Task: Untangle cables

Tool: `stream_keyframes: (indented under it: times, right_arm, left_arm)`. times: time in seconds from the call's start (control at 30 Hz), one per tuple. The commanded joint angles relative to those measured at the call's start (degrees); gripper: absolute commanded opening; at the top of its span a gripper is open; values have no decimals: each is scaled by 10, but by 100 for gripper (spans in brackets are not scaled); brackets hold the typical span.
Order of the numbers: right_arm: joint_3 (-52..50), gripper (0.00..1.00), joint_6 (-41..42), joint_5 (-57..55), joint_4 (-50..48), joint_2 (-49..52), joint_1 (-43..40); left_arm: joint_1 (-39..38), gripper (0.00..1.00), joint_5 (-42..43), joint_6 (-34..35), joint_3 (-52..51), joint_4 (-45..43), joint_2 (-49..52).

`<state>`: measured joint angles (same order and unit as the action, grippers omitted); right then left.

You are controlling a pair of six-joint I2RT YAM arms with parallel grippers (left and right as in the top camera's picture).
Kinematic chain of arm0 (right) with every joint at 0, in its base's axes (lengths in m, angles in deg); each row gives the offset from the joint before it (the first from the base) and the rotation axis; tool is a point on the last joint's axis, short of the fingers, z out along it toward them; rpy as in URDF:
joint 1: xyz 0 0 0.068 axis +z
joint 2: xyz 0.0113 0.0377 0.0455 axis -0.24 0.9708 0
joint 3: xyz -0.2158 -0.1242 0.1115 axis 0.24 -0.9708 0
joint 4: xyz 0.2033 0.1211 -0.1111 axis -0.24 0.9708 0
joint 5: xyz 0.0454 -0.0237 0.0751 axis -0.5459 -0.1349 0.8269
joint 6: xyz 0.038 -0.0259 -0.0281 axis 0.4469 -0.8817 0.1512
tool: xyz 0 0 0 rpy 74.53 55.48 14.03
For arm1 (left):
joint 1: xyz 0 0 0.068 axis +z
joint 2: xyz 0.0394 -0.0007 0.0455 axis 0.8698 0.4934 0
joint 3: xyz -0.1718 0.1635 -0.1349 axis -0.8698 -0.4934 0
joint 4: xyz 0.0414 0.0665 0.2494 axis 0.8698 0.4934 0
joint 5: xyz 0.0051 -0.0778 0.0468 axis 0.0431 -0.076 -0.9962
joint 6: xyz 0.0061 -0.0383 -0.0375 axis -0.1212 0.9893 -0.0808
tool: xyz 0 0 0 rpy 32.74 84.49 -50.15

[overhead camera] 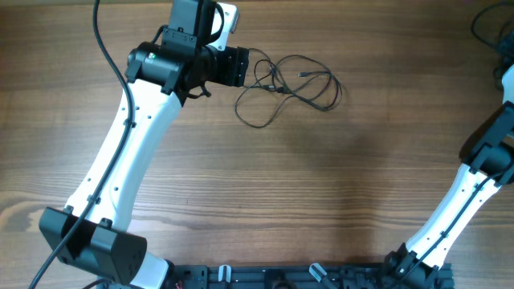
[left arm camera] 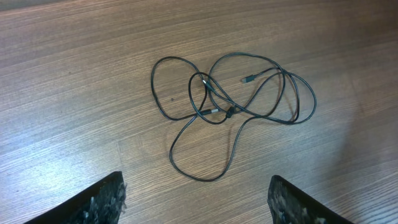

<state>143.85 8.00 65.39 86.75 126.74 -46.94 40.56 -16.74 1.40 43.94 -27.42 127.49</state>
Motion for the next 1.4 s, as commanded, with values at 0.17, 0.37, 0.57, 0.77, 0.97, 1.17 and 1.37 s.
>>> stream_keyframes:
  times: [0.17,0.37,0.57,0.77,0.97,1.17,1.37]
  right_arm:
    - [18,99,13,2,33,14,-2]
    - [85,99,24,16,110,-11,1]
    - [180,99,22,17,196,-29,9]
    - [199,99,42,43,230,-61,17]
    - [199,100,93,33,318,-101,29]
    - [199,100,132,26,459,-156,30]
    - [199,99,159,-2,566,-223,30]
  left_arm:
    - [-3,75,-7,3,5,0,5]
    - [-3,75,-7,2,5,0,5]
    - [-3,75,-7,-1,5,5,5]
    - [-9,75,-7,-26,5,15,5]
    - [-12,77,-7,-31,5,14,5]
    - [-12,80,-7,-40,5,14,5]
    - [-12,82,-7,-46,5,14,5]
